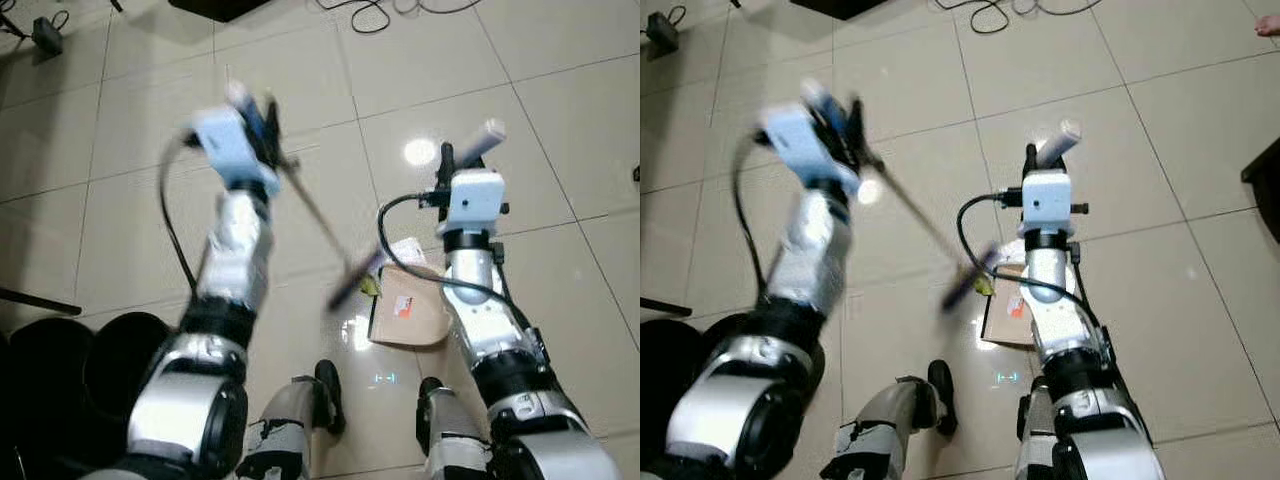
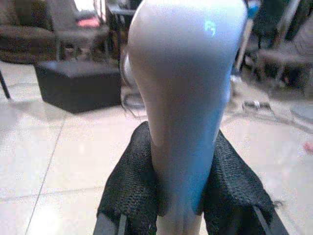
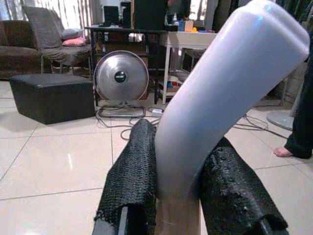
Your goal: Sweep floor
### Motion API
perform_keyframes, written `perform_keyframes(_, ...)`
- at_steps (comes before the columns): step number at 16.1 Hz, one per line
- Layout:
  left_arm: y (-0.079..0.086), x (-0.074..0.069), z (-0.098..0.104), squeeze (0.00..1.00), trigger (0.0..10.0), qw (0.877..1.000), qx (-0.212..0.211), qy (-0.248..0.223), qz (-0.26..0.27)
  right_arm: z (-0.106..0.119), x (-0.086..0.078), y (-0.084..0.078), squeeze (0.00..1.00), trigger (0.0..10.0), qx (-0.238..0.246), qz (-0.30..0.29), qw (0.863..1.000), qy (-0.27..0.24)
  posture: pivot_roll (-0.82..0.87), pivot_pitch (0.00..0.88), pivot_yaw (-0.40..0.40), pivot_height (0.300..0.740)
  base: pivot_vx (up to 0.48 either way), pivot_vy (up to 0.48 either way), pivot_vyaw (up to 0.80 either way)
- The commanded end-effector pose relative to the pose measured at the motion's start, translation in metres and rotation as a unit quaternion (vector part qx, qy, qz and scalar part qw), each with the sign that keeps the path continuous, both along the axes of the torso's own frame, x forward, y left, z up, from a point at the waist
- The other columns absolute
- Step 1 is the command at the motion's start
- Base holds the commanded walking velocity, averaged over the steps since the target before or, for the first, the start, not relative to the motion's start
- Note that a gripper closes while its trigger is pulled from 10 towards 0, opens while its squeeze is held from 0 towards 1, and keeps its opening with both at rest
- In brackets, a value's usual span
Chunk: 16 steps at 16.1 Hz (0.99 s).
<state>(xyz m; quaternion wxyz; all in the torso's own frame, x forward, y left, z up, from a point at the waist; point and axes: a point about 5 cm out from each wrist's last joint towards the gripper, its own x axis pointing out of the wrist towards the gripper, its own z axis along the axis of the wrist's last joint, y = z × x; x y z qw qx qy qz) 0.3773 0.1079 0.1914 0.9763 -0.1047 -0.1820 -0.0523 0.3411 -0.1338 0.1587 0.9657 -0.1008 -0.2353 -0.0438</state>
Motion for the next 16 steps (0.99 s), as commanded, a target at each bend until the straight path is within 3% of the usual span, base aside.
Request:
perform_keyframes(1, 0.004, -0.003, -0.008, 0.0, 10.0, 1.0, 0.016, -0.006, 0.006, -0.009, -0.006, 0.011, 0.0, 10.0, -0.001, 0.019, 1.0, 0.014, 0.02, 0.345, 0.199, 0.74, 0.0, 0.0, 0.0)
perform_keyframes(4, -0.004, -0.005, -0.024, 0.0, 10.0, 1.0, -0.018, 0.023, 0.007, -0.014, -0.011, 0.012, 0.0, 10.0, -0.002, 0.023, 1.0, 0.02, 0.01, 0.359, 0.204, 0.74, 0.0, 0.0, 0.0)
perform_keyframes(8, -0.016, -0.002, -0.011, 0.0, 10.0, 0.993, -0.113, 0.023, -0.02, -0.019, -0.01, 0.007, 0.0, 10.0, 0.006, 0.016, 0.999, 0.035, 0.05, 0.353, 0.199, 0.74, 0.0, 0.0, 0.0)
perform_keyframes(9, -0.017, -0.001, -0.005, 0.0, 10.0, 0.988, -0.152, 0.022, -0.032, -0.019, -0.007, 0.006, 0.0, 10.0, 0.009, 0.013, 0.999, 0.04, 0.05, 0.351, 0.2, 0.74, 0.0, 0.0, 0.0)
perform_keyframes(14, -0.001, -0.007, 0.029, 0.0, 10.0, 0.986, -0.152, -0.027, -0.063, -0.016, -0.001, 0.006, 0.0, 10.0, 0.014, 0.01, 0.999, 0.045, 0.07, 0.345, 0.192, 0.74, 0.0, 0.0, 0.0)
perform_keyframes(16, 0.013, -0.009, 0.05, 0.0, 10.0, 0.988, -0.122, -0.063, -0.07, -0.018, -0.002, 0.005, 0.0, 10.0, 0.014, 0.009, 0.999, 0.047, 0.07, 0.328, 0.194, 0.74, 0.0, 0.0, 0.0)
